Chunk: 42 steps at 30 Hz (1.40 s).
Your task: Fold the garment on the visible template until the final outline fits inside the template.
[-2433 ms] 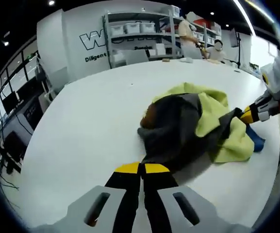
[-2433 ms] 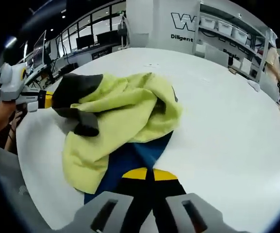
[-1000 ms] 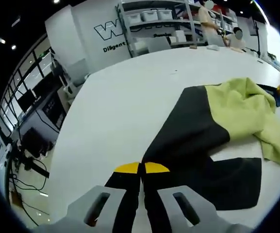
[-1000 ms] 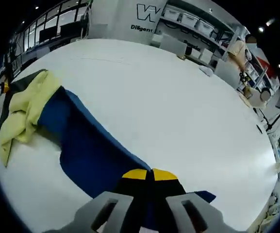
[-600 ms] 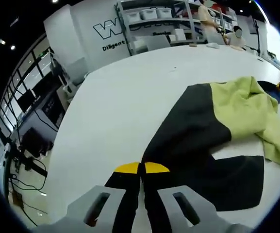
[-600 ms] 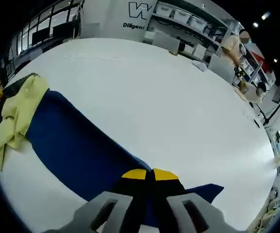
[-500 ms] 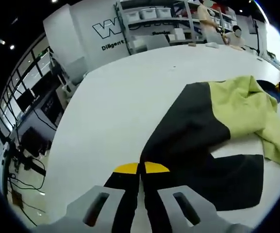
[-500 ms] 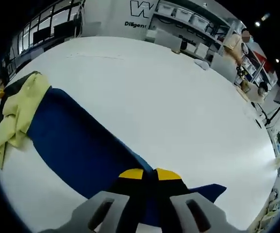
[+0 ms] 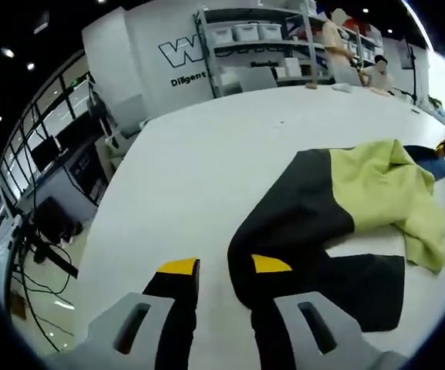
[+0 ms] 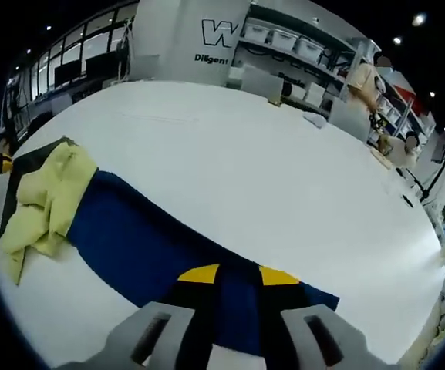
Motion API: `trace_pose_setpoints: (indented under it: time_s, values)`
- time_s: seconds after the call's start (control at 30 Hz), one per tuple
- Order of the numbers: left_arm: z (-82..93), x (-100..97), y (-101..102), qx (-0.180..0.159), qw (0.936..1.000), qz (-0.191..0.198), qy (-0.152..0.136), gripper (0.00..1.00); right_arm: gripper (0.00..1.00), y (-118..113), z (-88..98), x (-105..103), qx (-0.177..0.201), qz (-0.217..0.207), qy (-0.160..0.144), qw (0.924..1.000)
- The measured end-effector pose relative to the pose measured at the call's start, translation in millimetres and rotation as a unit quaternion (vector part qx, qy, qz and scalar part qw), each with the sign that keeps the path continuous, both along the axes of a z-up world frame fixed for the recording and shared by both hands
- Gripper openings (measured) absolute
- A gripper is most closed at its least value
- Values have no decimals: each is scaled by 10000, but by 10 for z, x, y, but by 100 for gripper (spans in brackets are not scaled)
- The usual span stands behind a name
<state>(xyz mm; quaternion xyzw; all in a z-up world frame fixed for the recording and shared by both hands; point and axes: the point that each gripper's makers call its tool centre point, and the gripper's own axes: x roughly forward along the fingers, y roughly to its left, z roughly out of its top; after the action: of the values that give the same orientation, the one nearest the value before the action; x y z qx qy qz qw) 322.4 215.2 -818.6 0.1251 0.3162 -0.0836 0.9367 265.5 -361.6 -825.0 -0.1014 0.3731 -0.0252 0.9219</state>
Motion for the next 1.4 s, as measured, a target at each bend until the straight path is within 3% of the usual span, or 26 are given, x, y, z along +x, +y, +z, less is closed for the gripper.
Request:
trace_pose_setpoints:
  time_s: [0.1,0.2,0.33,0.43,0.47,0.6,0.7,0.97,1.17,1.4]
  values:
    - [126,-5,-118,-117,9998,-112,-145,22,15,183,171,65,-41,246,-243,9994]
    - [165,18,-187,-184,9995,-170,-192,22,16,261,221,97,-33,316,-302,9990]
    - [278,82,-418,-283,9985,-366,-295,22,16,530,390,201,-45,617,-538,9966]
    - [380,191,-746,-333,9962,-703,-403,21,16,796,494,331,-27,941,-662,9934]
    - [394,251,-882,-359,9952,-815,-397,21,16,1001,530,447,-39,1202,-682,9904]
    - [406,380,-1138,-306,9931,-1070,-381,20,15,1287,542,632,-55,1571,-669,9853]
    - [390,471,-1249,-236,9920,-1197,-332,19,15,1452,520,746,-43,1779,-637,9820]
    - [248,780,-1455,-3,9891,-1473,-83,18,15,1880,236,1054,33,2351,-200,9718]
    - [93,963,-1482,185,9875,-1563,101,18,15,1931,56,1212,59,2453,71,9694]
    - [-65,1090,-1476,217,9864,-1599,302,17,18,2076,-90,1259,166,2810,390,9588]
